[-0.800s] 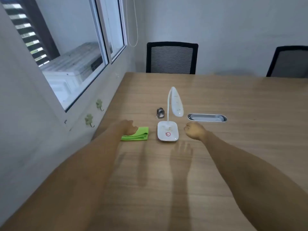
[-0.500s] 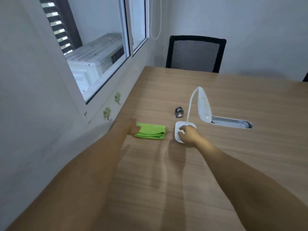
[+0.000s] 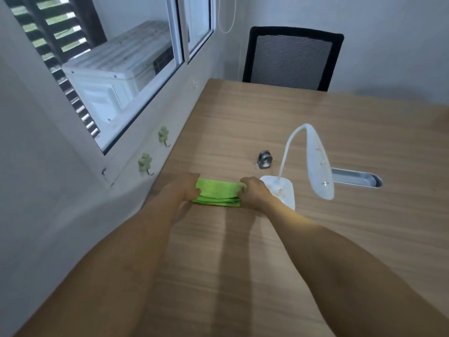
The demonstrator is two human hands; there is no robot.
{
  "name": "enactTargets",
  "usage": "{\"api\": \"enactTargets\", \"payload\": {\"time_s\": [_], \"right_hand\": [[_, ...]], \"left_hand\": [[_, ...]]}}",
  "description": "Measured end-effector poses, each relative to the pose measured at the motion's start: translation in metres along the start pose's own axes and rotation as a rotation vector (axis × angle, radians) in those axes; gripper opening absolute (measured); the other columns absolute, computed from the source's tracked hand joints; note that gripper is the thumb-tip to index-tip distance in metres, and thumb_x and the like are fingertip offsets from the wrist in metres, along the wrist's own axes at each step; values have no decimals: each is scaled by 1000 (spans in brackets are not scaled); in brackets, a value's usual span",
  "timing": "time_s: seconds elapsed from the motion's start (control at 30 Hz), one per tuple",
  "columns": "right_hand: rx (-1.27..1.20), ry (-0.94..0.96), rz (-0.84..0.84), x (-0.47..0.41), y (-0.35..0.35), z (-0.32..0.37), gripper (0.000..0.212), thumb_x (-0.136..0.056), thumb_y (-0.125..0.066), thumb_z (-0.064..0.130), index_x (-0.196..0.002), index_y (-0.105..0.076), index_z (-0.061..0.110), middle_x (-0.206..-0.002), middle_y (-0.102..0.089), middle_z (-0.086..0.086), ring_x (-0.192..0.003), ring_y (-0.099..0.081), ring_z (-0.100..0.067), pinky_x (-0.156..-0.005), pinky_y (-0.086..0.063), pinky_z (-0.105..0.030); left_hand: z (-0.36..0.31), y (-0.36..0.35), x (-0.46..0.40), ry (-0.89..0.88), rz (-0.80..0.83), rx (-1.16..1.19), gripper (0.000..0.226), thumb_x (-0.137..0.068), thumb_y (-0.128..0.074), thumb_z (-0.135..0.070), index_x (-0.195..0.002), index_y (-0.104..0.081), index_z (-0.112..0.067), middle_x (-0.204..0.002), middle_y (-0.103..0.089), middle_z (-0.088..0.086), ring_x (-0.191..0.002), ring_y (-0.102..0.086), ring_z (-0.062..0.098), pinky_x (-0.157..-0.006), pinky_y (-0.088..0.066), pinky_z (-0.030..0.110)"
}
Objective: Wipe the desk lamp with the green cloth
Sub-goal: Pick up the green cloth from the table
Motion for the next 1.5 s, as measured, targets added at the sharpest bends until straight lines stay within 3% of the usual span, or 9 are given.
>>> {"api": "enactTargets", "payload": {"time_s": [0.2, 0.47, 0.7, 0.87, 0.97, 1.1, 1.23, 1.33, 1.5], "right_hand": [[111, 35, 62, -11, -13, 1, 31, -73, -59, 14, -104, -61, 13, -114, -66, -12, -113, -55, -33, -87, -48, -37], [249, 89, 86, -18, -24, 9, 56, -81, -57, 11, -135, -44, 13, -134, -47, -14, -123, -39, -37, -101, -40, -39], [221, 56, 64, -7, -18, 12, 42, -77, -58, 9, -119, -56, 8, -126, -42, -16, -117, -39, -36, -99, -42, -37], [67, 37, 45, 16, -9, 9, 38, -78, -60, 10, -115, -54, 7, -122, -47, -17, -114, -45, -33, -93, -45, -37], [-106, 22, 49, 36, -3, 5, 26, -79, -57, 10, -105, -53, 6, -99, -54, -12, -93, -53, -27, -72, -45, -32], [-369, -37, 38, 62, 7, -4, 16, -79, -53, 6, -93, -50, 13, -85, -52, -5, -75, -49, -21, -50, -36, -21], [-610, -135, 4, 84, 17, -19, 19, -82, -50, 5, -87, -51, 23, -76, -50, -3, -61, -45, -17, -51, -36, -22], [-858, -270, 77, 97, 14, -31, 23, -86, -49, 10, -99, -52, 29, -94, -55, -3, -63, -56, -21, -66, -46, -30], [-1197, -364, 33, 113, 15, -44, 24, -89, -51, 10, -106, -52, 27, -90, -53, 3, -68, -60, -24, -83, -53, -45]], "left_hand": [[-5, -13, -14, 2, 48, 39, 73, -89, -56, -21, -150, -18, -8, -154, -29, 16, -139, -34, 29, -110, -30, 29], [-6, -11, -21, 0, 4, 92, 61, -78, -62, -12, -136, -43, -3, -137, -37, 17, -120, -48, 34, -99, -43, 33], [-3, 6, -9, -3, -81, 151, 47, -73, -63, -8, -119, -54, -8, -124, -46, 15, -114, -48, 31, -88, -44, 31], [-2, 19, 14, -23, -49, 141, 30, -72, -62, -8, -101, -63, -12, -99, -61, 8, -84, -52, 19, -66, -40, 26], [-3, 24, 29, -40, -63, 135, 17, -67, -62, -10, -79, -57, -21, -85, -59, 2, -79, -53, 19, -64, -41, 26], [-10, 27, 50, -58, -52, 159, 17, -67, -65, -10, -79, -56, -19, -81, -57, 2, -78, -53, 20, -62, -41, 26], [-17, 20, 66, -41, 30, 238, 21, -73, -70, -15, -92, -66, -8, -74, -55, 2, -68, -52, 17, -56, -44, 23], [-23, 7, 74, 9, 120, 454, 20, -78, -68, -12, -97, -67, -4, -79, -57, 5, -77, -56, 16, -53, -45, 20], [-36, -12, 87, 87, 196, 854, 13, -78, -68, 1, -72, -59, -7, -70, -57, 6, -66, -56, 11, -51, -53, 14]]}}
Point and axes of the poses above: each hand's wrist, its own x-axis away from the middle knuckle, its own y-axis out of the back of the hand, z = x × y, the point moved 9 cm from there along -x, towards the middle knuckle
